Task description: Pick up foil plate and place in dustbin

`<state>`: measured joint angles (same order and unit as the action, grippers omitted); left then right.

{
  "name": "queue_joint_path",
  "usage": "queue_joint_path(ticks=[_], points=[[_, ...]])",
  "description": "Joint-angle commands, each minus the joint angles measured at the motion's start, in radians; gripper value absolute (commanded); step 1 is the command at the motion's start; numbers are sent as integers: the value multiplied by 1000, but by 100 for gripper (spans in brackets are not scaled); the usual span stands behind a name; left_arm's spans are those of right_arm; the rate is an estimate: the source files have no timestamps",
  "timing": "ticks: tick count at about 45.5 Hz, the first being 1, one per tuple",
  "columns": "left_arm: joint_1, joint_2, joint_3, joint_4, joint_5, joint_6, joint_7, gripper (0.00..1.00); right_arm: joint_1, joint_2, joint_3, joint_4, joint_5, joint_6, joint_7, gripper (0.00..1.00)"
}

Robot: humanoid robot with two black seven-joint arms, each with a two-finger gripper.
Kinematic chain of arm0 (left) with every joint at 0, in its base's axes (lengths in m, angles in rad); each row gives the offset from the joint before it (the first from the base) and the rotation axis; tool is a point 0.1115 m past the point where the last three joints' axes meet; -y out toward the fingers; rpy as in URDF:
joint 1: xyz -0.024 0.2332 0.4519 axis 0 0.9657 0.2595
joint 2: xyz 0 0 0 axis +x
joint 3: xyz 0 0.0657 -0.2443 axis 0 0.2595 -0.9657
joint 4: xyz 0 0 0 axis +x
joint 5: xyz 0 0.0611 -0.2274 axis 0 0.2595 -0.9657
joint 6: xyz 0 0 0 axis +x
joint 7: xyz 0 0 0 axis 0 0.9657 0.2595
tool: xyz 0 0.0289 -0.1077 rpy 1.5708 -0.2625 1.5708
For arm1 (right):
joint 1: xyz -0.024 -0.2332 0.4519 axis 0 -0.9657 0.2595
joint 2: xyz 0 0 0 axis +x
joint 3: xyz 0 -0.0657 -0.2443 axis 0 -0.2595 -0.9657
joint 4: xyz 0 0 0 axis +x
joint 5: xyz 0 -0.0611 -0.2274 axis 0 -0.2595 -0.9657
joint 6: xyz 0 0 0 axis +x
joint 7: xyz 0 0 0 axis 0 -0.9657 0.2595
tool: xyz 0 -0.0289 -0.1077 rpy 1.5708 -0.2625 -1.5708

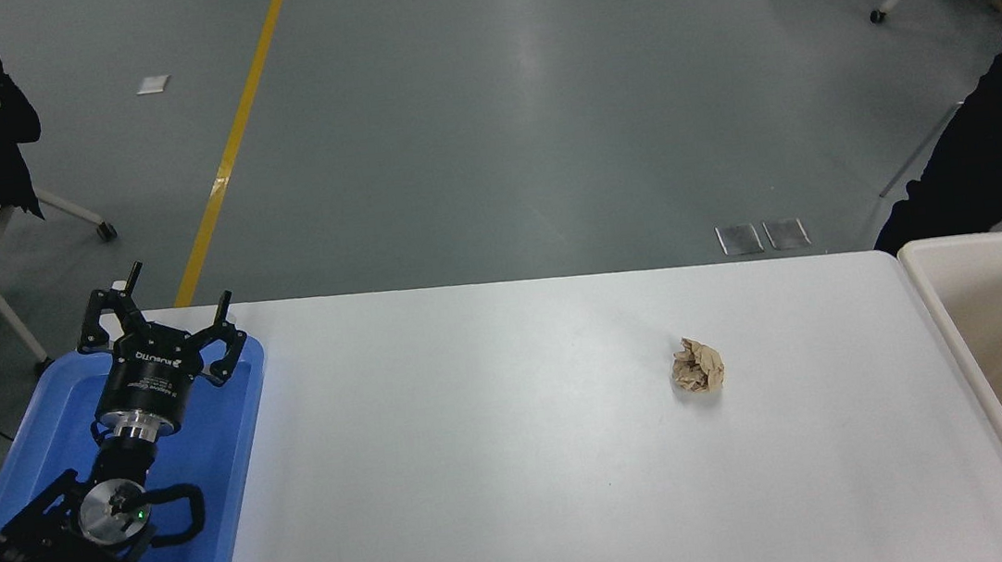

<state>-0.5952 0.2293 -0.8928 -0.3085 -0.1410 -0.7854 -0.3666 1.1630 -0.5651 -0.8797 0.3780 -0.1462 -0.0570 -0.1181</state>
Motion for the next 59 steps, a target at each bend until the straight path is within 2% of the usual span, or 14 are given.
queue_joint_path(ticks=[1, 8, 23, 34, 43, 59], points=[[0, -1, 0, 0, 0, 0, 0, 100, 340, 70, -196, 272, -3, 5, 0, 100], [0, -1, 0, -1, 0, 0, 0, 100, 492, 105, -202, 432, -1, 103, -2, 100], [0, 1, 0, 0, 0, 0, 0, 100, 904, 100, -358, 829, -1, 558, -2, 100], [0, -1, 0, 0, 0, 0, 0, 100, 1124, 102, -400, 1033, -22, 838, -3, 100], [0, 1, 0, 0, -2, 0, 0, 100, 1204, 103, -389, 1102, -65, 842, -3, 100], [2, 1, 0, 0, -2, 0, 0, 100, 1205, 109, -372, 1104, -70, 842, -3, 100]])
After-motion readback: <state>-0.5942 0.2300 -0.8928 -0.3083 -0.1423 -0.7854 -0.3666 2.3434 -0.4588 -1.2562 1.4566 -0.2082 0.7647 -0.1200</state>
